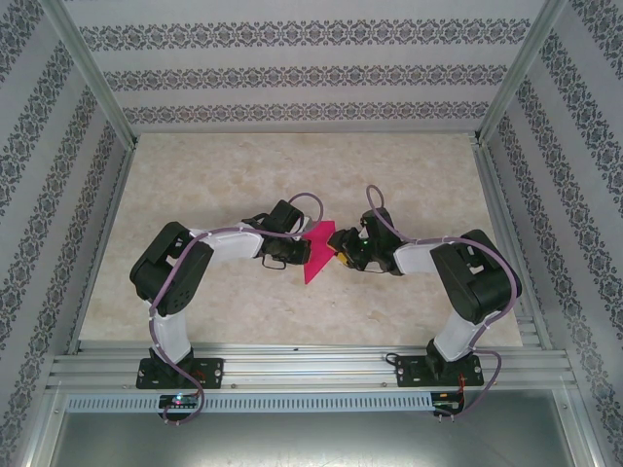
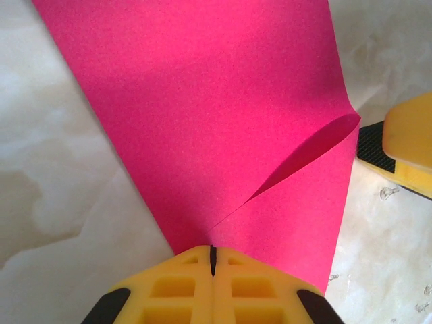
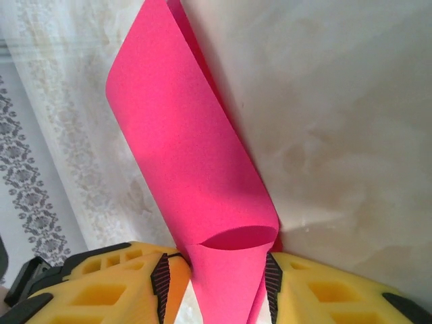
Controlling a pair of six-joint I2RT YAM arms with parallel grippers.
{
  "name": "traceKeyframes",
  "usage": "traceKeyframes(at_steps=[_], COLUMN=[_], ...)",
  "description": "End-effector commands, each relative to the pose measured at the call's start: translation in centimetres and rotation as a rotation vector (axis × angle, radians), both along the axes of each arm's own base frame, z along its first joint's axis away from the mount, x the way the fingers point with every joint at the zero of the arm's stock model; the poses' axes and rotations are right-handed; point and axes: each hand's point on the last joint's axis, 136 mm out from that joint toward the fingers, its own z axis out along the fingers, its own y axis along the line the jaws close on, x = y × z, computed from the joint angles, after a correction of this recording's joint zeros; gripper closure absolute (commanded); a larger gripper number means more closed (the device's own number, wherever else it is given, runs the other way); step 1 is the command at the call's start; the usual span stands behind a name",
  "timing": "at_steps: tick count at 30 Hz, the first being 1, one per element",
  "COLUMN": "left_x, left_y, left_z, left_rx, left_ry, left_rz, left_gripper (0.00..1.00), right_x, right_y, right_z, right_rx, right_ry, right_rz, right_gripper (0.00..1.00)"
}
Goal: Fold a paper plane with a square sheet of paper (pick it up from the middle)
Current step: Third fold the triangle at the center of the table.
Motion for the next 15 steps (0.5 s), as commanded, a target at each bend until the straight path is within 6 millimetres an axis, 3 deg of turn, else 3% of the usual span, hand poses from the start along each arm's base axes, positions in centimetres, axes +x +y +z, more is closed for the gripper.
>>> traceKeyframes(at_steps=[1,11,15], left_x=[-0.2,-0.1,-0.1], left_y=[1.3,1.4,1.2], left_z=[0.4,1.0,1.3], left_rx=[0.019,0.005,-0.006], left_ry=[0.005,-0.006,-0.011], left_rz=[0.029,0.035,0.031], left_gripper=[0.93,0.92,0.92], right_x=[-0.1,-0.9,-0.8], right_y=[0.6,-1.0,0.0], right_z=[-0.1,-0.9,-1.3], right_rx=[0.019,-0.111,-0.08], right_ry=[-0.005,0.027,0.038], right_rz=[-0.004,-0.026,0.003], right_gripper=[0.57,0.55,0.56])
